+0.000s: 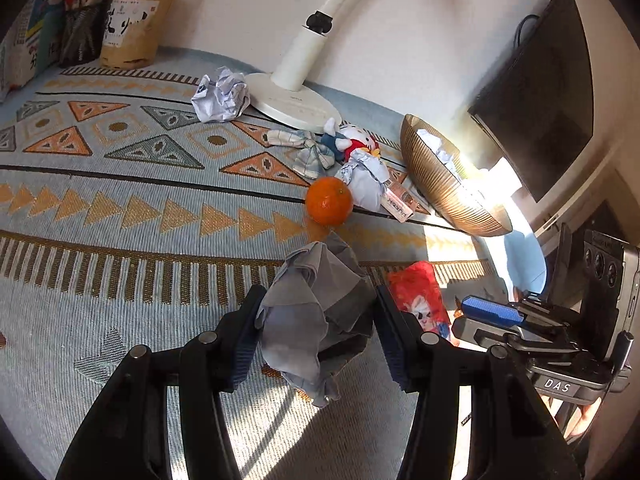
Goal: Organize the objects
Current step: 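Lift the snack bag with the right gripper while the left lifts the paper ball, then carry both items over the golden bowl and open both grippers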
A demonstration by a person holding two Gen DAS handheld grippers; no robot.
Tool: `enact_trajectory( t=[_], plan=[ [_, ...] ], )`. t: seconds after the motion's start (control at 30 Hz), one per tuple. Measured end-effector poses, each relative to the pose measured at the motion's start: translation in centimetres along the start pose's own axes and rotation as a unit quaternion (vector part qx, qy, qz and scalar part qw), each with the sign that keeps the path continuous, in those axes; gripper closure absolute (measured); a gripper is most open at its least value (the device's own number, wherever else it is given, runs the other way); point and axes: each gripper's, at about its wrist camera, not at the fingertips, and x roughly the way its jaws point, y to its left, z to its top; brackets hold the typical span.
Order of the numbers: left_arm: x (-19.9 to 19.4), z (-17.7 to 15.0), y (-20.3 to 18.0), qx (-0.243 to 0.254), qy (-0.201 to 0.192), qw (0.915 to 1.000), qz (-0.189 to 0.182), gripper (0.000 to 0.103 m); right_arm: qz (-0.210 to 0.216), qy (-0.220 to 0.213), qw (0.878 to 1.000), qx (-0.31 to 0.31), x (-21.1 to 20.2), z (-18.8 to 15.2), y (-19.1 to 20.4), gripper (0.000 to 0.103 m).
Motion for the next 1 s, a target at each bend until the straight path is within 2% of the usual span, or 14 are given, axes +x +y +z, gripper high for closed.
enact_trajectory(
  t=[0.07,0.1,0.13,0.2,0.27,0.37,0.53,0.6,0.67,0.77,0.83,0.93,1.0],
  plan=[
    [-0.3,0.1,-0.3,0.01,-0.015,0.9998,-0.009,0.051,0.005,0.001,1.0,0.03,0.1,-0.4,-0.5,0.066],
    [-0.2,0.0,-0.2,0.011,-0.014,0.9998,-0.011,0.051,0.018,0.0,0.999,0.044,0.3,-0.6,-0.6,0.055],
    [-0.1,-0.1,-0.1,0.008,-0.01,0.9999,-0.01,0.051,0.028,-0.002,0.998,0.054,0.4,-0.8,-0.5,0.038],
    [-0.3,-0.2,0.0,0.005,-0.012,0.9999,-0.011,0.051,0.002,-0.017,0.998,0.058,0.9,-1.0,0.4,0.029],
    [-0.7,-0.4,0.0,0.009,-0.022,0.9996,-0.016,0.051,-0.027,-0.021,0.998,0.052,1.6,-0.8,1.3,0.029],
    [-1.0,-0.5,0.0,0.011,-0.028,0.9993,-0.023,0.051,-0.021,-0.023,0.998,0.057,2.6,-0.1,1.9,0.03],
    [-0.9,-0.6,0.1,0.009,-0.029,0.9993,-0.024,0.051,-0.077,-0.023,0.996,0.038,3.7,0.3,3.1,0.06],
    [-1.0,-0.6,0.1,0.01,-0.03,0.9992,-0.024,0.051,-0.093,-0.028,0.995,0.028,3.6,0.0,3.3,0.065],
    [-1.0,-0.6,0.0,0.011,-0.031,0.9993,-0.018,0.051,-0.072,-0.031,0.996,0.031,3.0,-0.2,3.1,0.066],
    [-0.6,-0.4,-1.2,0.031,-0.021,0.9992,0.013,0.051,-0.043,-0.048,0.997,0.047,1.1,-0.2,2.0,0.066],
    [-0.5,0.4,-2.6,0.05,-0.009,0.9987,0.005,0.051,-0.042,-0.072,0.995,0.057,-1.2,0.3,0.7,0.066],
    [-1.3,3.1,-6.4,0.09,-0.026,0.9954,-0.021,0.051,-0.054,-0.126,0.987,0.08,-5.5,1.7,-2.3,0.066],
    [-1.2,5.5,-9.7,0.128,-0.039,0.9907,-0.023,0.051,-0.079,-0.166,0.978,0.101,-8.3,3.0,-4.9,0.066]
  ],
)
